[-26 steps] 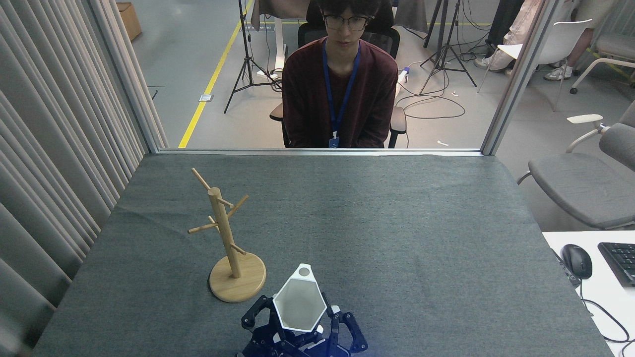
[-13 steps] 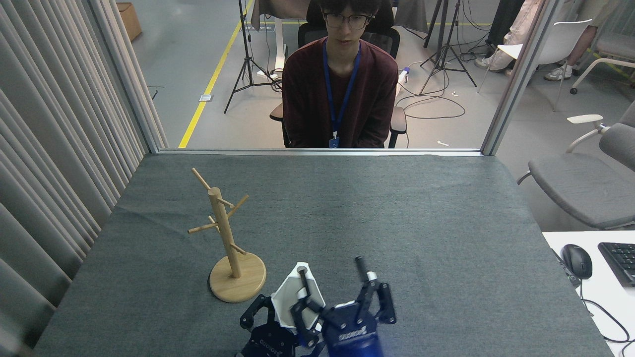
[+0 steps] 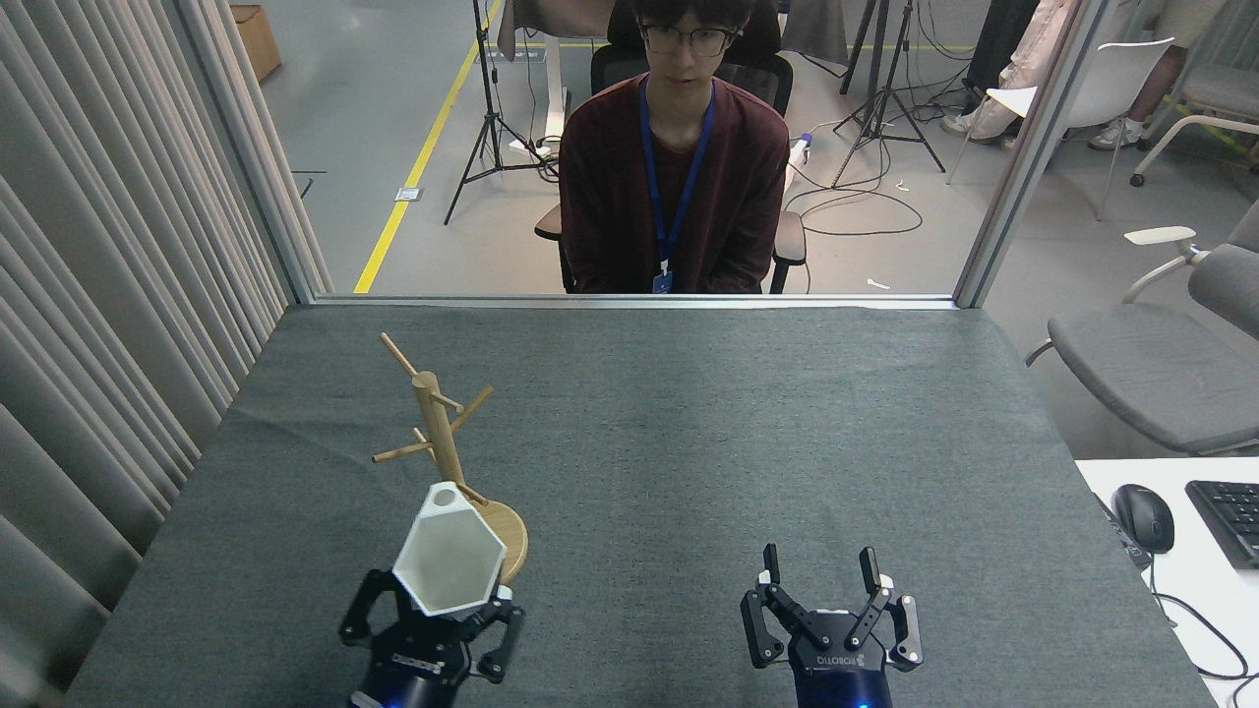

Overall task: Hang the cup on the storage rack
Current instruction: 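Open the right gripper and carry the cup with the left gripper toward the rack, then hook the white cup onto a wooden rack peg with the left gripper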

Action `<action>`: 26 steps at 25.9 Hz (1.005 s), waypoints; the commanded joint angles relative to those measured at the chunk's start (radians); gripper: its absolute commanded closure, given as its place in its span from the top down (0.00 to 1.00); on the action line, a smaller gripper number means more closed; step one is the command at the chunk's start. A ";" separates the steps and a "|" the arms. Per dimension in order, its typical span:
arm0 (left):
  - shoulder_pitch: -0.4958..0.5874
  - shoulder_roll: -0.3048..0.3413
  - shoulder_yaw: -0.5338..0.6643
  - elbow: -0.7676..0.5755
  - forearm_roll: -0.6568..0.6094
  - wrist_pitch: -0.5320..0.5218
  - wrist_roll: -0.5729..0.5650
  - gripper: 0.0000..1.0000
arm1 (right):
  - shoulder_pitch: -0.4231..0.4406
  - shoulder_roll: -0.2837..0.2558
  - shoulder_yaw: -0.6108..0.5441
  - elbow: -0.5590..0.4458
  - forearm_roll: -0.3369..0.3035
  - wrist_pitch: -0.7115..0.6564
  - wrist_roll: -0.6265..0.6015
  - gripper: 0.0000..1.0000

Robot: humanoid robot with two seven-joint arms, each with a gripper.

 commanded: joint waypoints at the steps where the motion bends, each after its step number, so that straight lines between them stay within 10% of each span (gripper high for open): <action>1: -0.003 0.010 0.136 -0.036 -0.002 0.019 -0.001 0.40 | 0.013 -0.006 -0.001 0.002 0.012 0.002 0.001 0.99; 10: -0.124 0.007 0.199 0.065 -0.502 0.192 0.052 0.40 | 0.013 0.005 -0.003 0.002 0.049 0.003 0.001 0.99; 26: -0.282 -0.015 0.193 0.365 -0.648 0.254 0.078 0.41 | 0.010 -0.006 -0.010 0.006 0.047 0.000 0.000 0.98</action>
